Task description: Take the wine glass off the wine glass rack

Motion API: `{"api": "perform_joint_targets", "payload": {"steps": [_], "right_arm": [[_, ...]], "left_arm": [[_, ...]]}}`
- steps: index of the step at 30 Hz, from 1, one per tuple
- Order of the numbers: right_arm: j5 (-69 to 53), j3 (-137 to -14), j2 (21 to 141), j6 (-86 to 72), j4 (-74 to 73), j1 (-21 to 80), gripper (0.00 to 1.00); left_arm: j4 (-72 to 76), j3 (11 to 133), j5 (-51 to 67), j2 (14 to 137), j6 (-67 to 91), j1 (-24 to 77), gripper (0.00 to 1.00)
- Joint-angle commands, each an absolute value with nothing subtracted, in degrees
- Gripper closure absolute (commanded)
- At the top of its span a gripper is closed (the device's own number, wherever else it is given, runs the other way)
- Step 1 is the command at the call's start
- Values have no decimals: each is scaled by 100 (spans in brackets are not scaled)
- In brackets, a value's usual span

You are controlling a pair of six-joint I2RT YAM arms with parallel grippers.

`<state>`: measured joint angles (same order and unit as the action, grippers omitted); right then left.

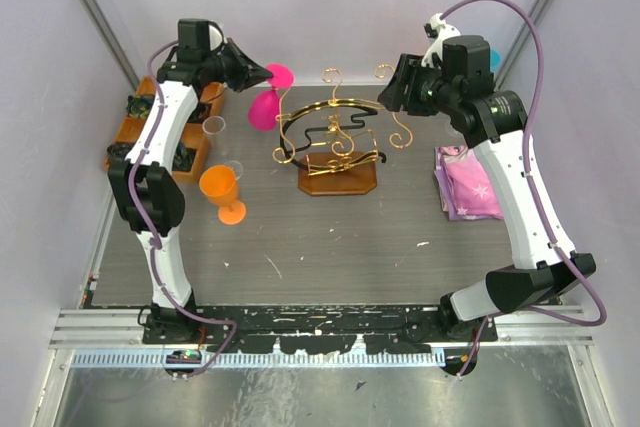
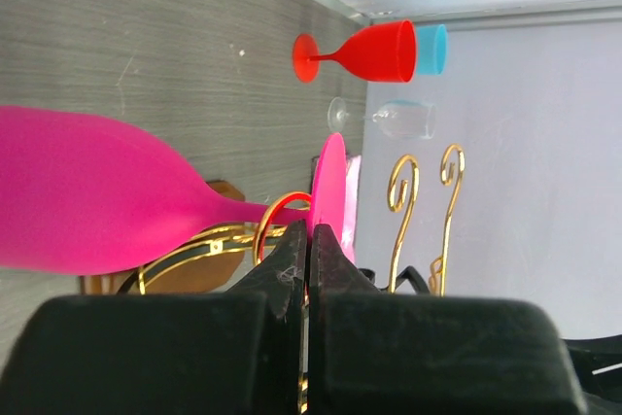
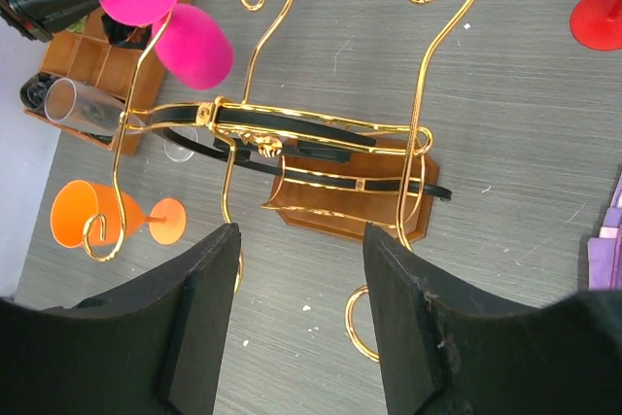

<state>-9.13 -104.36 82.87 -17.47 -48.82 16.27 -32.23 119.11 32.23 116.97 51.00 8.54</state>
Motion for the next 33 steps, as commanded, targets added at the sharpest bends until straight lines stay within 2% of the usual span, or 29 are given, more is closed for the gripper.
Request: {"api": "perform_joint_targets", "payload": {"steps": [1, 7, 15, 22, 33], "right_arm": [[-984, -10468, 8051, -1622, -4614, 1591, 41], [-980, -10452, 8090, -1600, -4612, 1592, 41], [-1127, -10407, 8210, -1646, -4571, 1597, 41], [-1164, -10188, 8148, -1670, -4460, 1593, 41], [-1195, -10096, 8163, -1607, -4438, 1587, 40]], "left_arm": [[-1855, 12095, 3434, 12082, 5691, 800, 100], [-1361, 12409, 3894, 12394, 6036, 923, 100], [-410, 11049, 4464, 11686, 6507, 889, 100], [-1263, 10758, 4382, 11085, 6064, 681, 100], [-2738, 11520, 3729, 10918, 5287, 64, 100]]}}
